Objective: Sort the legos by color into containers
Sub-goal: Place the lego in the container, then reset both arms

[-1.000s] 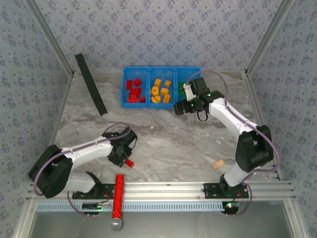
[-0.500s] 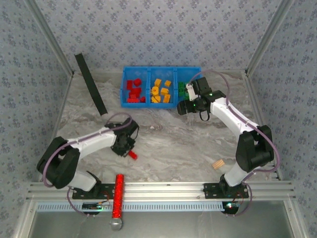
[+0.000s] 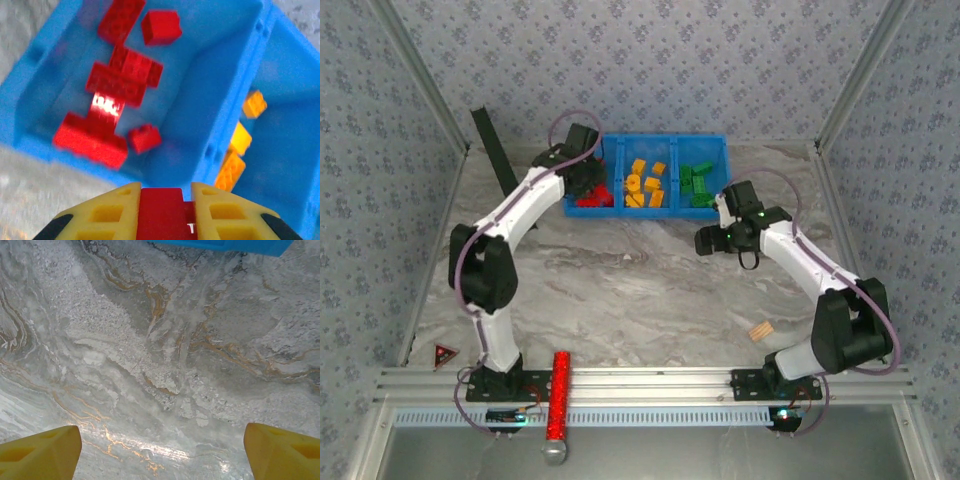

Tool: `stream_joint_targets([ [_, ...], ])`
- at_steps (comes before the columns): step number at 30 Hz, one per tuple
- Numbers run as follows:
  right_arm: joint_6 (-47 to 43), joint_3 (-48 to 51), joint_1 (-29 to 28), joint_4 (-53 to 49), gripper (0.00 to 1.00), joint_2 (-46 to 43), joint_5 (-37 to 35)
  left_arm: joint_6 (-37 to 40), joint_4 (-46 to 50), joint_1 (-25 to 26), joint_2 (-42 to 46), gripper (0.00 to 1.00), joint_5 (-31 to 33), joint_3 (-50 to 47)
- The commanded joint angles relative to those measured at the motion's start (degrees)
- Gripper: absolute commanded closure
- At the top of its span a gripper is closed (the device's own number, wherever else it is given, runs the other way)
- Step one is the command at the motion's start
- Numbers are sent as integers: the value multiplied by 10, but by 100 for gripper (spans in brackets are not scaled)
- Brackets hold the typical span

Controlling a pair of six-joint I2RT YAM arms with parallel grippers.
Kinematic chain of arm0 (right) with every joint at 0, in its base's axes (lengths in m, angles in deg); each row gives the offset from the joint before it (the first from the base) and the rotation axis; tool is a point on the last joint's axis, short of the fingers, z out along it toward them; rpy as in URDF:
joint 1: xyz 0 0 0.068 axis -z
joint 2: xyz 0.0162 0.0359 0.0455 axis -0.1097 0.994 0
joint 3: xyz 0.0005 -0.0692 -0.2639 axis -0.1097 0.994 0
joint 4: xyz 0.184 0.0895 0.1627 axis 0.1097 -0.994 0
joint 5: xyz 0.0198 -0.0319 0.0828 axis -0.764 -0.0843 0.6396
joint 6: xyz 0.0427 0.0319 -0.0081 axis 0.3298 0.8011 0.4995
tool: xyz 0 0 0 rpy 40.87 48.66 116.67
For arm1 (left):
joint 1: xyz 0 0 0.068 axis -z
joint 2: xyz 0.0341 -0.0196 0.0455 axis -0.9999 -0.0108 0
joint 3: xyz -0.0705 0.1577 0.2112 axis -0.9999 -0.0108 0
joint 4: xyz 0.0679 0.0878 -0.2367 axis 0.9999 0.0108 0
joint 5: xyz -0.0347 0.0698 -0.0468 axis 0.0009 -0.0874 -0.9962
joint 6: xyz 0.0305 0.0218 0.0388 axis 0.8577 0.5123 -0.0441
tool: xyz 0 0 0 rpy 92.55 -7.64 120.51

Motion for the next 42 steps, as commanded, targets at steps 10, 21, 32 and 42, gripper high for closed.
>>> stream_joint_targets([
  [10, 5, -32, 16, -19, 14, 1, -13, 77, 4, -41, -235, 87, 38, 281],
  [21, 1, -45, 19, -38, 12, -20, -28, 102, 84, -42, -311, 56, 32, 384],
  [32, -7, -40, 18, -20, 9, -71, -52, 211, 8, -34, -105, 45, 62, 246],
  [42, -35, 193, 70, 253, 0, -211, -168, 440, -329, -59, 345, 15, 183, -411],
])
